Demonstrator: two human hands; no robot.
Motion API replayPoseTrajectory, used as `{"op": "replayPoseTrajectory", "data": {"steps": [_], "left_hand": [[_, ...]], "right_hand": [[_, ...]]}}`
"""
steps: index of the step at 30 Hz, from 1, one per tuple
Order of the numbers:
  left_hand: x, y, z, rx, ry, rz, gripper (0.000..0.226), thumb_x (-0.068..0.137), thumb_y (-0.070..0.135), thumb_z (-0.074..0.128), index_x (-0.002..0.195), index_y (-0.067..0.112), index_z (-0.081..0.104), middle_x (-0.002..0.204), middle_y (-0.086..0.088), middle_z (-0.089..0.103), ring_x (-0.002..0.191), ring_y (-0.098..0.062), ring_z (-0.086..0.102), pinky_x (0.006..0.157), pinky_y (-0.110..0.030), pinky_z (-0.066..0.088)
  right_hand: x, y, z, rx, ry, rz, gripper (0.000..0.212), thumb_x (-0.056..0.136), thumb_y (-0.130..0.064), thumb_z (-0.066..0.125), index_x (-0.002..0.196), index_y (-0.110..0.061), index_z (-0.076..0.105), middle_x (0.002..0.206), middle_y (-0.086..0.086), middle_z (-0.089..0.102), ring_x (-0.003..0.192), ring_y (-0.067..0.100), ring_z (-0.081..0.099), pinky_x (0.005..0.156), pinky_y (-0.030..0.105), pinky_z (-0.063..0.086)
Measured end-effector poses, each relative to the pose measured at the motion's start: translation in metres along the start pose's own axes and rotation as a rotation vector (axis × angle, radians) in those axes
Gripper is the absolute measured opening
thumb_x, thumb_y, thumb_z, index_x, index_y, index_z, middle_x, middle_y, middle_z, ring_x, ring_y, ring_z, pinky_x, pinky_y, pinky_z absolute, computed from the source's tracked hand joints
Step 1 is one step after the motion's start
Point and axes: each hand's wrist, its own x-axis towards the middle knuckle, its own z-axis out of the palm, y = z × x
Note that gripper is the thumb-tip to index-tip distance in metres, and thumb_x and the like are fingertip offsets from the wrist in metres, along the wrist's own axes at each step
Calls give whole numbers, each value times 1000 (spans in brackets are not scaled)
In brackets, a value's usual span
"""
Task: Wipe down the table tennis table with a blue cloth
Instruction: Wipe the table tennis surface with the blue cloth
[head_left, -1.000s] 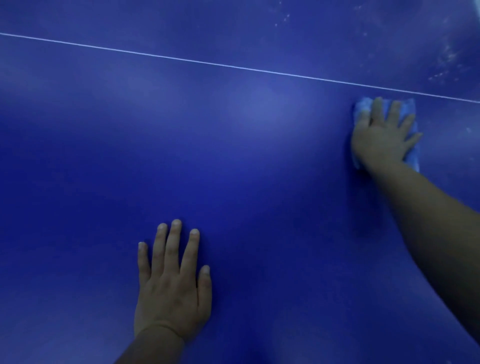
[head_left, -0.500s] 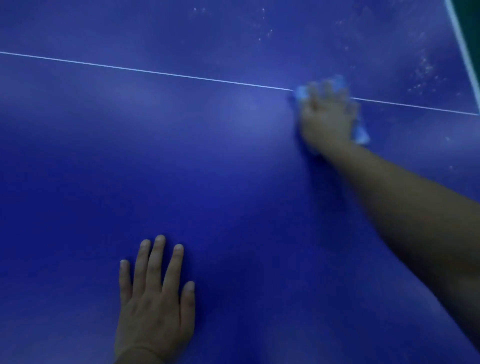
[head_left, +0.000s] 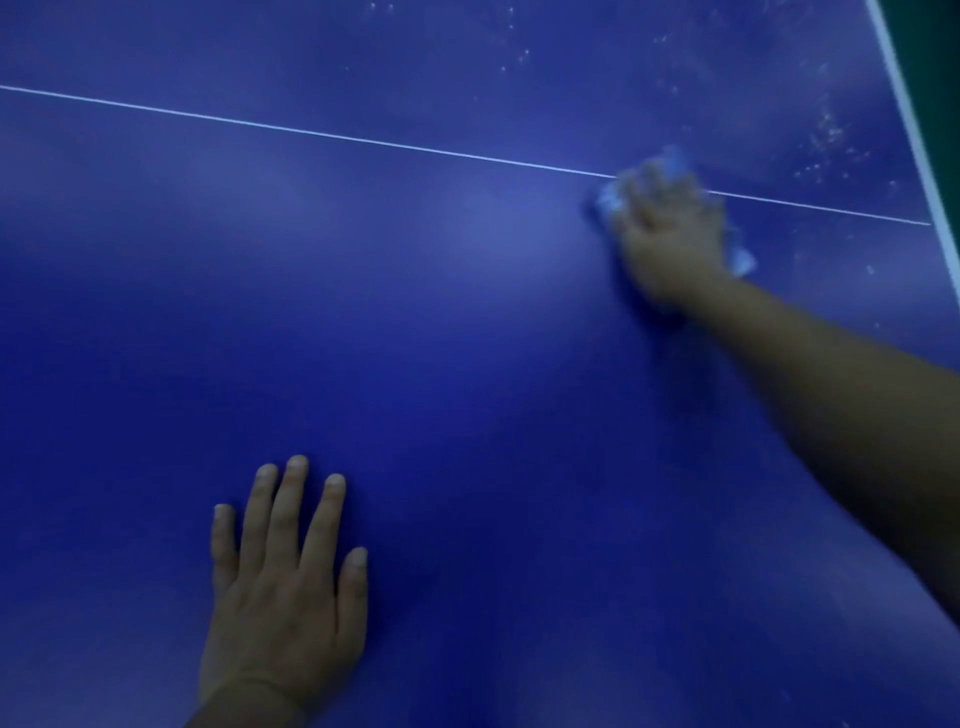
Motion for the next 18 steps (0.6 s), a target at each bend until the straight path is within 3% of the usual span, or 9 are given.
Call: {"op": "replayPoseTrajectory", "data": {"steps": [2,4,6,10,11,13,16,18], "left_hand": [[0,1,0,1,2,3,66,94,45,30,144,6,45,157,-18,32,147,-33,20,119,-55,5],[-1,1,0,13,-5,5,65,92,42,32,144,6,45,156,-19,32,147,-34,20,119,-55,5],[-1,1,-1,9,-6,2,65,92,42,32,145,6,45,157,-18,32,148,-34,19,120,-53,3],[-2,1,0,1,-11,-1,65,93,42,31,146,7,43,157,-18,29,149,-34,18,121,-52,1],[-2,1,0,2,-8,-1,65,93,42,31,146,7,44,157,-18,30,149,-33,18,121,-52,1],[-2,1,-1,1,-7,-4,65,93,43,30,146,7,44,158,-17,29,149,-33,17,121,-51,0],[-1,2,-1,-5,-9,-18,66,94,43,28,148,8,42,159,-16,27,150,-32,15,121,-52,0],[-2,3,0,-10,-5,-25,66,94,44,25,149,9,40,160,-15,25,150,-30,12,121,-53,1]], "right_hand": [[8,63,-7,16,-13,185,57,103,-52,19,155,-30,24,165,2,14,150,34,12,117,62,11],[-12,75,-6,36,-38,163,62,99,-54,16,156,-30,23,166,0,12,151,34,9,117,63,9],[-61,63,2,23,-44,-43,67,97,-58,16,154,-27,32,165,2,18,150,36,13,116,64,11],[-187,58,17,-55,-110,-792,56,104,-57,23,150,-30,40,164,4,19,150,39,15,117,62,9],[-188,64,15,-82,-131,-883,54,104,-56,25,150,-31,40,164,5,21,150,39,16,117,61,9],[-147,69,8,-73,-82,-775,60,102,-60,21,150,-28,39,161,9,28,148,40,21,115,63,14],[-70,61,1,32,-9,-179,66,97,-60,18,153,-29,34,164,2,24,150,35,16,115,65,13],[-58,48,-1,59,4,-21,63,97,-58,19,154,-33,30,165,-2,19,151,30,11,117,62,7]]}}
